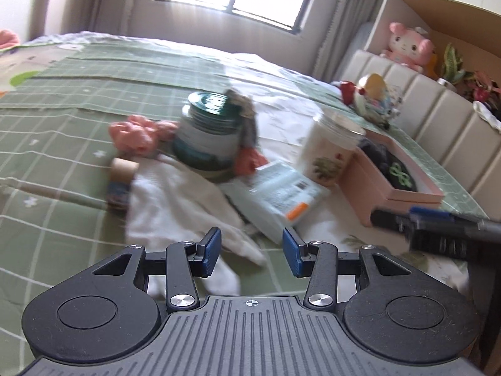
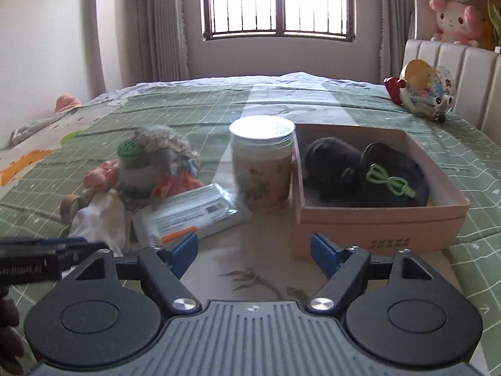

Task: Organize soft objects
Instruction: 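Move the green hair clip over the pink box and release it, then grasp the cardboard tube with the left tool while the right tool grasps the pink scrunchie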

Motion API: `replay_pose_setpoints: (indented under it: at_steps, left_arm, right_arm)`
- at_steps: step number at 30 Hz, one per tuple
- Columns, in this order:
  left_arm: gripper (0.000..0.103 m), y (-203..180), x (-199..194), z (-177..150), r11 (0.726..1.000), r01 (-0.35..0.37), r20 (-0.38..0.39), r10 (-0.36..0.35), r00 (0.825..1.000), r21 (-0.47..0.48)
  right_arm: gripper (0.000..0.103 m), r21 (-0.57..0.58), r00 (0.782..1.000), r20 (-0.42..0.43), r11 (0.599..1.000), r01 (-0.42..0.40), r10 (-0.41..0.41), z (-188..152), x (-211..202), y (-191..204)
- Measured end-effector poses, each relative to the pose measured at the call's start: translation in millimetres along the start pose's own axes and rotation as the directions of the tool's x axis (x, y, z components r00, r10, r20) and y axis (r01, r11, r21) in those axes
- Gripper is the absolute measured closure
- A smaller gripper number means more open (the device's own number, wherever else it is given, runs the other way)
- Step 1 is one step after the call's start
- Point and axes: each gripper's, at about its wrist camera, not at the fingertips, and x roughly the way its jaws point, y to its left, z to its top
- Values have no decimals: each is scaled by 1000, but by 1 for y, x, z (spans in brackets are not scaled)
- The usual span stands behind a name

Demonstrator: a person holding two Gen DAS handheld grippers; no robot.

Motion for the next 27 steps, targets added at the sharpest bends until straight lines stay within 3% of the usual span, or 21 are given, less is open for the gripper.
replay_pose_setpoints:
  at_steps: [5,8,14,21,23,25,27]
  left_arm:
    - [56,23,-2,3,995,-97,23,98,995,-13]
    - [56,33,7,4,993,-117,5,118,993,-30]
    - [55,28,16,-6,1000,-25,-45,25,999,-11]
    - [55,28,-13,-9,994,95,-54,-92,994,54]
    - [55,33,-23,-5,997,62,0,-62,998,46]
    - [55,44,-28,3,1000,-11,68,11,998,-11]
    - [55,54,-24,13,995,-86,85,89,992,-44]
  right_arm:
    - [23,-64,1000,-21,998,18,-19,-20,11,24]
    - [23,-76,998,-54,997,30,-34,-33,23,25]
    - [15,-41,998,-60,999,22,-25,-43,26,19]
    - [13,0,998,-62,1000,6,-6,-43,28,13]
    - [13,-1,998,-63,1000,7,-7,-43,29,14]
    - [13,-1,998,-63,1000,8,-8,-43,29,14]
    - [13,-1,998,-63,1000,7,-7,-43,29,13]
